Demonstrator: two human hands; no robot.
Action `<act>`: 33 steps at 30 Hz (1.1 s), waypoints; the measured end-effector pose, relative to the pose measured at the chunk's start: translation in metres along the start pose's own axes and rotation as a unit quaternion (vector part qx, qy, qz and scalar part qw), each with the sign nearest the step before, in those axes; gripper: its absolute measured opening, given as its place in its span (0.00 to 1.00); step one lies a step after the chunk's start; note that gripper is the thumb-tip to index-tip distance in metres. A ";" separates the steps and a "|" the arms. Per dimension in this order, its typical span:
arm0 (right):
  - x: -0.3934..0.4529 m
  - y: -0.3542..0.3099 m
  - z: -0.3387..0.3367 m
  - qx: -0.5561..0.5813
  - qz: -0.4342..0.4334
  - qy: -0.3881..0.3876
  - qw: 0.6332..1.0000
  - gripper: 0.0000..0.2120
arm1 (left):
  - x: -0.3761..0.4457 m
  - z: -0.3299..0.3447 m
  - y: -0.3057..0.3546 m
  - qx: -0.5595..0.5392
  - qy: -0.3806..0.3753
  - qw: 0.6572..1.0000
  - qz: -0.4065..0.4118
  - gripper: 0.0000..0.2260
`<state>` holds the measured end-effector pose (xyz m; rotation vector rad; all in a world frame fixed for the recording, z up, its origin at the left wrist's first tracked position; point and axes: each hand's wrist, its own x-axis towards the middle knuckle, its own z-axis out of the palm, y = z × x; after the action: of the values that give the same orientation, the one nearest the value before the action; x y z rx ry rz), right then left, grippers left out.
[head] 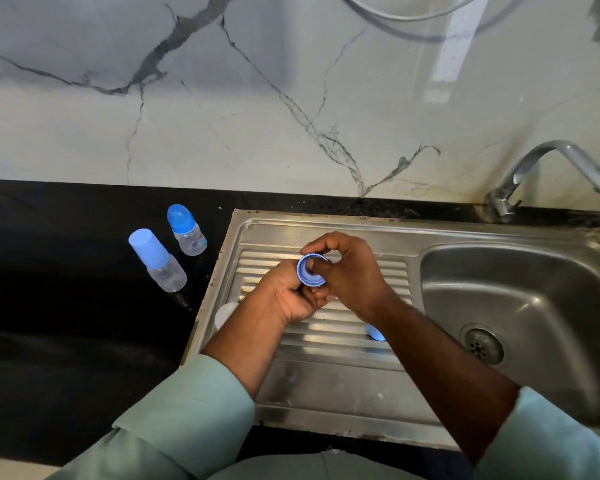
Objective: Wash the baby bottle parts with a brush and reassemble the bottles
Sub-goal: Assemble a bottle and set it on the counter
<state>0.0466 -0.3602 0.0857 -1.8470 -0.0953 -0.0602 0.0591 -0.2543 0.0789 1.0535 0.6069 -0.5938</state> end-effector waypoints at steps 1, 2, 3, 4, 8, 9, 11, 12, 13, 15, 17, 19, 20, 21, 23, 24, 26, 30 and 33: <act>-0.001 0.001 0.000 -0.005 -0.004 -0.002 1.000 0.12 | 0.000 0.000 0.000 -0.003 0.007 1.000 -0.004 0.15; -0.001 0.001 0.001 -0.012 -0.007 -0.001 1.000 0.12 | 0.000 0.000 0.000 -0.005 0.010 1.000 -0.007 0.15; -0.001 0.001 0.001 -0.017 -0.009 0.002 1.000 0.11 | -0.001 0.000 0.000 -0.003 0.012 1.000 -0.009 0.14; 0.000 0.003 0.001 -0.021 -0.008 0.005 1.000 0.11 | -0.001 0.000 0.000 0.002 0.012 1.000 -0.013 0.13; 0.002 0.008 -0.005 0.020 0.029 -0.014 0.999 0.09 | -0.001 -0.004 0.001 0.022 0.004 1.000 -0.020 0.14; 0.000 0.009 -0.005 0.044 0.041 -0.020 0.998 0.10 | -0.001 -0.005 0.002 0.023 0.007 0.999 -0.021 0.15; -0.002 0.009 -0.004 0.061 0.047 -0.004 0.997 0.13 | 0.000 -0.006 0.002 0.018 0.017 1.000 -0.012 0.14; -0.004 0.009 -0.003 0.051 0.042 0.015 0.998 0.14 | 0.001 -0.006 0.001 0.018 0.019 1.000 -0.010 0.14; -0.004 0.009 -0.001 0.039 0.035 0.031 0.998 0.15 | 0.000 -0.005 -0.001 0.019 0.017 1.000 -0.008 0.13; -0.006 0.007 0.005 0.018 0.028 0.043 0.999 0.16 | 0.000 -0.004 -0.002 0.016 0.019 1.000 -0.004 0.12; -0.008 0.006 0.009 0.020 0.019 0.030 0.999 0.18 | 0.003 -0.005 -0.001 0.001 0.024 1.000 0.001 0.10; -0.014 0.002 0.011 0.063 0.015 0.007 0.998 0.16 | 0.003 -0.008 0.003 -0.022 0.015 0.999 0.021 0.08; -0.017 -0.001 0.012 0.118 0.027 -0.002 0.993 0.13 | 0.003 -0.010 0.004 -0.025 0.011 0.999 0.043 0.11; -0.019 -0.003 0.011 0.197 0.058 -0.005 0.979 0.09 | 0.002 -0.010 0.005 -0.016 0.007 0.997 0.070 0.13; -0.019 -0.005 0.008 0.331 0.123 -0.006 0.935 0.04 | -0.002 -0.010 0.004 0.070 0.026 0.985 0.158 0.10; -0.019 -0.005 0.007 0.357 0.144 -0.007 0.923 0.04 | -0.004 -0.010 0.003 0.124 0.042 0.968 0.212 0.07; -0.017 -0.004 0.003 0.376 0.177 -0.024 0.909 0.03 | -0.006 -0.012 0.005 0.220 0.051 0.924 0.308 0.10; -0.009 -0.005 -0.007 0.359 0.240 -0.080 0.898 0.13 | -0.004 -0.025 0.014 0.368 0.034 0.849 0.378 0.10; -0.003 -0.007 -0.012 0.272 0.223 -0.100 0.931 0.17 | -0.005 -0.028 0.016 0.402 0.031 0.829 0.388 0.12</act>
<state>0.0431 -0.3703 0.0960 -1.2767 0.1565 0.4348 0.0618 -0.2217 0.0822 1.9787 -0.1000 -0.0551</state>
